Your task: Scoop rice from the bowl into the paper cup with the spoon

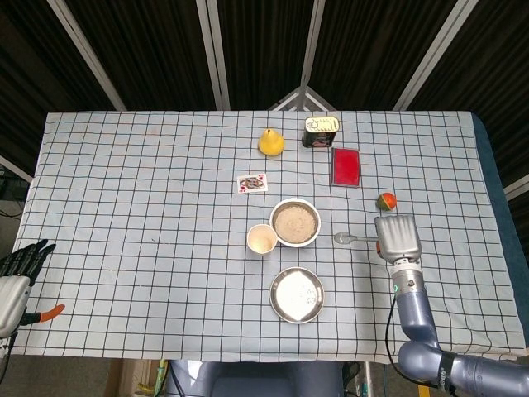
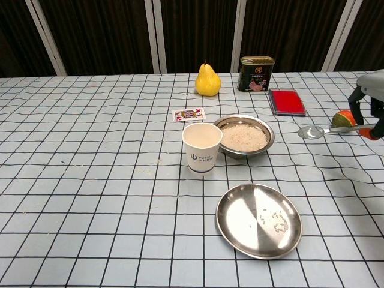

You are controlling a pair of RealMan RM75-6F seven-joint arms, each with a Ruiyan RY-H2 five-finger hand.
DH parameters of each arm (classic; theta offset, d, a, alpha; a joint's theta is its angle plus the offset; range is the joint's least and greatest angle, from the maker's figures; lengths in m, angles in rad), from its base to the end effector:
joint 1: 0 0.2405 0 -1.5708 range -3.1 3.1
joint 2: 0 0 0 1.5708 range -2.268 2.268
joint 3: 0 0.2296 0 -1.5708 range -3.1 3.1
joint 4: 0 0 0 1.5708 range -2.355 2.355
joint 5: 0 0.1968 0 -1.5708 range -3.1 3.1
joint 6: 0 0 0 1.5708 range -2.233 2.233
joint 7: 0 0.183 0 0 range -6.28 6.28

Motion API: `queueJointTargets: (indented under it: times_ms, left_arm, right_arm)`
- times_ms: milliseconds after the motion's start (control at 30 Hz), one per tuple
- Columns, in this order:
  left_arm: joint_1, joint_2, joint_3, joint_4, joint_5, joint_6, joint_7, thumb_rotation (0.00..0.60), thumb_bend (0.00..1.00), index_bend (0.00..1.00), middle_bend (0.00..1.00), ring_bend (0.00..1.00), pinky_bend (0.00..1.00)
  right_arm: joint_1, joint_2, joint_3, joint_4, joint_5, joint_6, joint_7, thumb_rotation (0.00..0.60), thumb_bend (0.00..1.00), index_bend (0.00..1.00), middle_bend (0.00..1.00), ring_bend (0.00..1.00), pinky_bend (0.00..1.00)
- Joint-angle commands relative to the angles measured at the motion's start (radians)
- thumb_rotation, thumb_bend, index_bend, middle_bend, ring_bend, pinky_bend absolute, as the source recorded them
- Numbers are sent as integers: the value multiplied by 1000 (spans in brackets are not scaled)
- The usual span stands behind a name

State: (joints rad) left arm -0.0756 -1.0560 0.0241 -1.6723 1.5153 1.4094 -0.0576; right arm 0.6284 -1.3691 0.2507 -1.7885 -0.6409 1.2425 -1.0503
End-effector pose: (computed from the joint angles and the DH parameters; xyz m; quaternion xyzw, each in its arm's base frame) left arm -0.2879 0.1972 0.1467 -0.6111 -0.4466 -0.3574 0.5471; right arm -0.1856 -0.3447 0.0622 0.6885 -0.3422 0.1672 0.6172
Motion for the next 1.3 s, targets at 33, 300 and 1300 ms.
queueJointTargets:
  times_ms: [33,300,1300]
  left_arm:
    - [-3,5,2,0,4,-4,-11,600,21,0,0,0,0]
    - [-12,26,9,0,3,-30,-52,600,21,0,0,0,0]
    - [-34,64,27,-6,13,-78,-157,600,21,0,0,0,0]
  right_arm:
    - [83,7,27,-29,102,26,-115,600,491,616,964,999,981]
    - [235,-61,64,20,272,71,-275,600,496,616,965,1000,981]
    - [418,-356,-38,397,323,186,-464,600,505,629,965,999,981]
